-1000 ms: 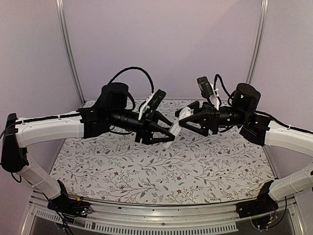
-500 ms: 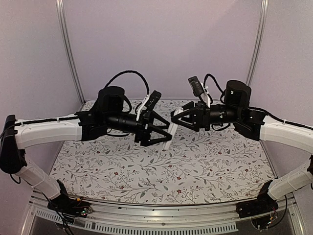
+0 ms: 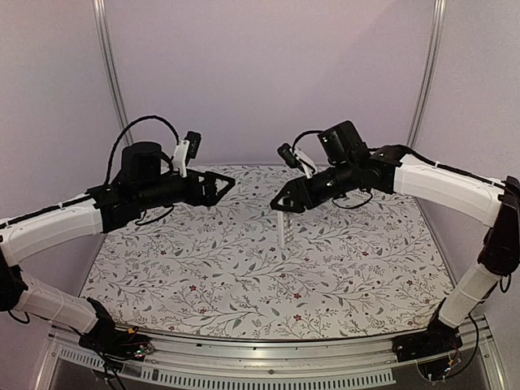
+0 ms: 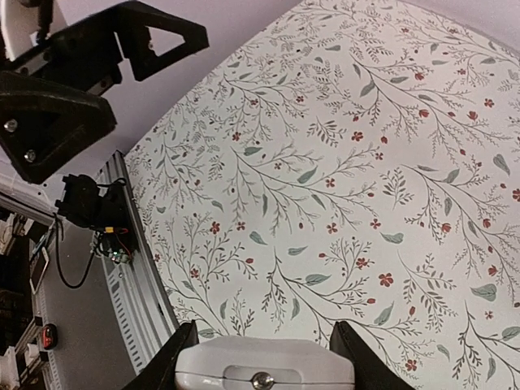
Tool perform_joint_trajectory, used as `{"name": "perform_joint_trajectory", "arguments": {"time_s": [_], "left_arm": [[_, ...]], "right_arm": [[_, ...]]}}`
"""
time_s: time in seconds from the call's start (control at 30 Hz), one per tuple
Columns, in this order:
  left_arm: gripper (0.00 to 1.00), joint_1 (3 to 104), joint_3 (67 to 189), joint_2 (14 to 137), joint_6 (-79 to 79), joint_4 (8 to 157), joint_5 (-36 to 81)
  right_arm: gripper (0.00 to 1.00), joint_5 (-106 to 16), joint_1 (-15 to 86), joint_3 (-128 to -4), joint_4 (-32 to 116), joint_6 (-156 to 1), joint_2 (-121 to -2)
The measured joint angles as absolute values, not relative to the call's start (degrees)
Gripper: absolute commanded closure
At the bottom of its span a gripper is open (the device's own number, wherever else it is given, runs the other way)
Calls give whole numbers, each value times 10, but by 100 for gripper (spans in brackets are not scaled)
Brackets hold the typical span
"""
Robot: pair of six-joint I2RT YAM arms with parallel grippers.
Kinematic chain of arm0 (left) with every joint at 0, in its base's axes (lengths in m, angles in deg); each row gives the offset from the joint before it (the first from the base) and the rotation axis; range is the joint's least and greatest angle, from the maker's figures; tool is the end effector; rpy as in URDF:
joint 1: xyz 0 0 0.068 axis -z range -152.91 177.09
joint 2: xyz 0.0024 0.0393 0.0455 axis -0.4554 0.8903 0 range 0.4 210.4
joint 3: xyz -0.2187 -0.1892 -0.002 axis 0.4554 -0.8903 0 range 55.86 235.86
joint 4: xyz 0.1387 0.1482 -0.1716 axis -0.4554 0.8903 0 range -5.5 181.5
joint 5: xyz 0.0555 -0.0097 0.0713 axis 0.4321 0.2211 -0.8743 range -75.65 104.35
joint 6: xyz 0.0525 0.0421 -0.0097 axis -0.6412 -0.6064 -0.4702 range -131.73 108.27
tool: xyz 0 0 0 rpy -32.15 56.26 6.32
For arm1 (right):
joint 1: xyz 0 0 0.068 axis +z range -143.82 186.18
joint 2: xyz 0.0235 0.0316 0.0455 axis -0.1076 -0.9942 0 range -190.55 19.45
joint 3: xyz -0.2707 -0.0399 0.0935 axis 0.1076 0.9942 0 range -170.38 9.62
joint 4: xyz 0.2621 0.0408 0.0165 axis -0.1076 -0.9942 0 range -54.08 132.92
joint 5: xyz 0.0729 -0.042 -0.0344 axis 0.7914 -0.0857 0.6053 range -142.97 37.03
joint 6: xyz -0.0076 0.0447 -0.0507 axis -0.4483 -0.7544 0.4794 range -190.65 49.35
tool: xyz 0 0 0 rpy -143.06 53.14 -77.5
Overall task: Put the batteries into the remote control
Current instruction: Place the remote control at the center of the board.
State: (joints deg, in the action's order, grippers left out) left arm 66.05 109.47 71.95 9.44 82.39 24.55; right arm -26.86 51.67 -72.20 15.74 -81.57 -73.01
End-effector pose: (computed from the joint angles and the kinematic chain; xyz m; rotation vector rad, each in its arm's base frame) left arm 0.2349 -0.2025 0.3253 0.4281 1.8915 -0.8821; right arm 0.2531 0.2918 0.3315 -0.9505 2.1590 1.0214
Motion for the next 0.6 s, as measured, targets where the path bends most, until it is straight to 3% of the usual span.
{"name": "perform_joint_trajectory", "arguments": {"time_s": [0.37,0.6], "left_arm": [[0,648,1069,716,112,875,183],[0,644,1063,717,113,885,182]], "right_arm": [[77,-441,557,-983,-112,-724,-990],[76,-487,577,-1080,-199,-691,-1108]]}}
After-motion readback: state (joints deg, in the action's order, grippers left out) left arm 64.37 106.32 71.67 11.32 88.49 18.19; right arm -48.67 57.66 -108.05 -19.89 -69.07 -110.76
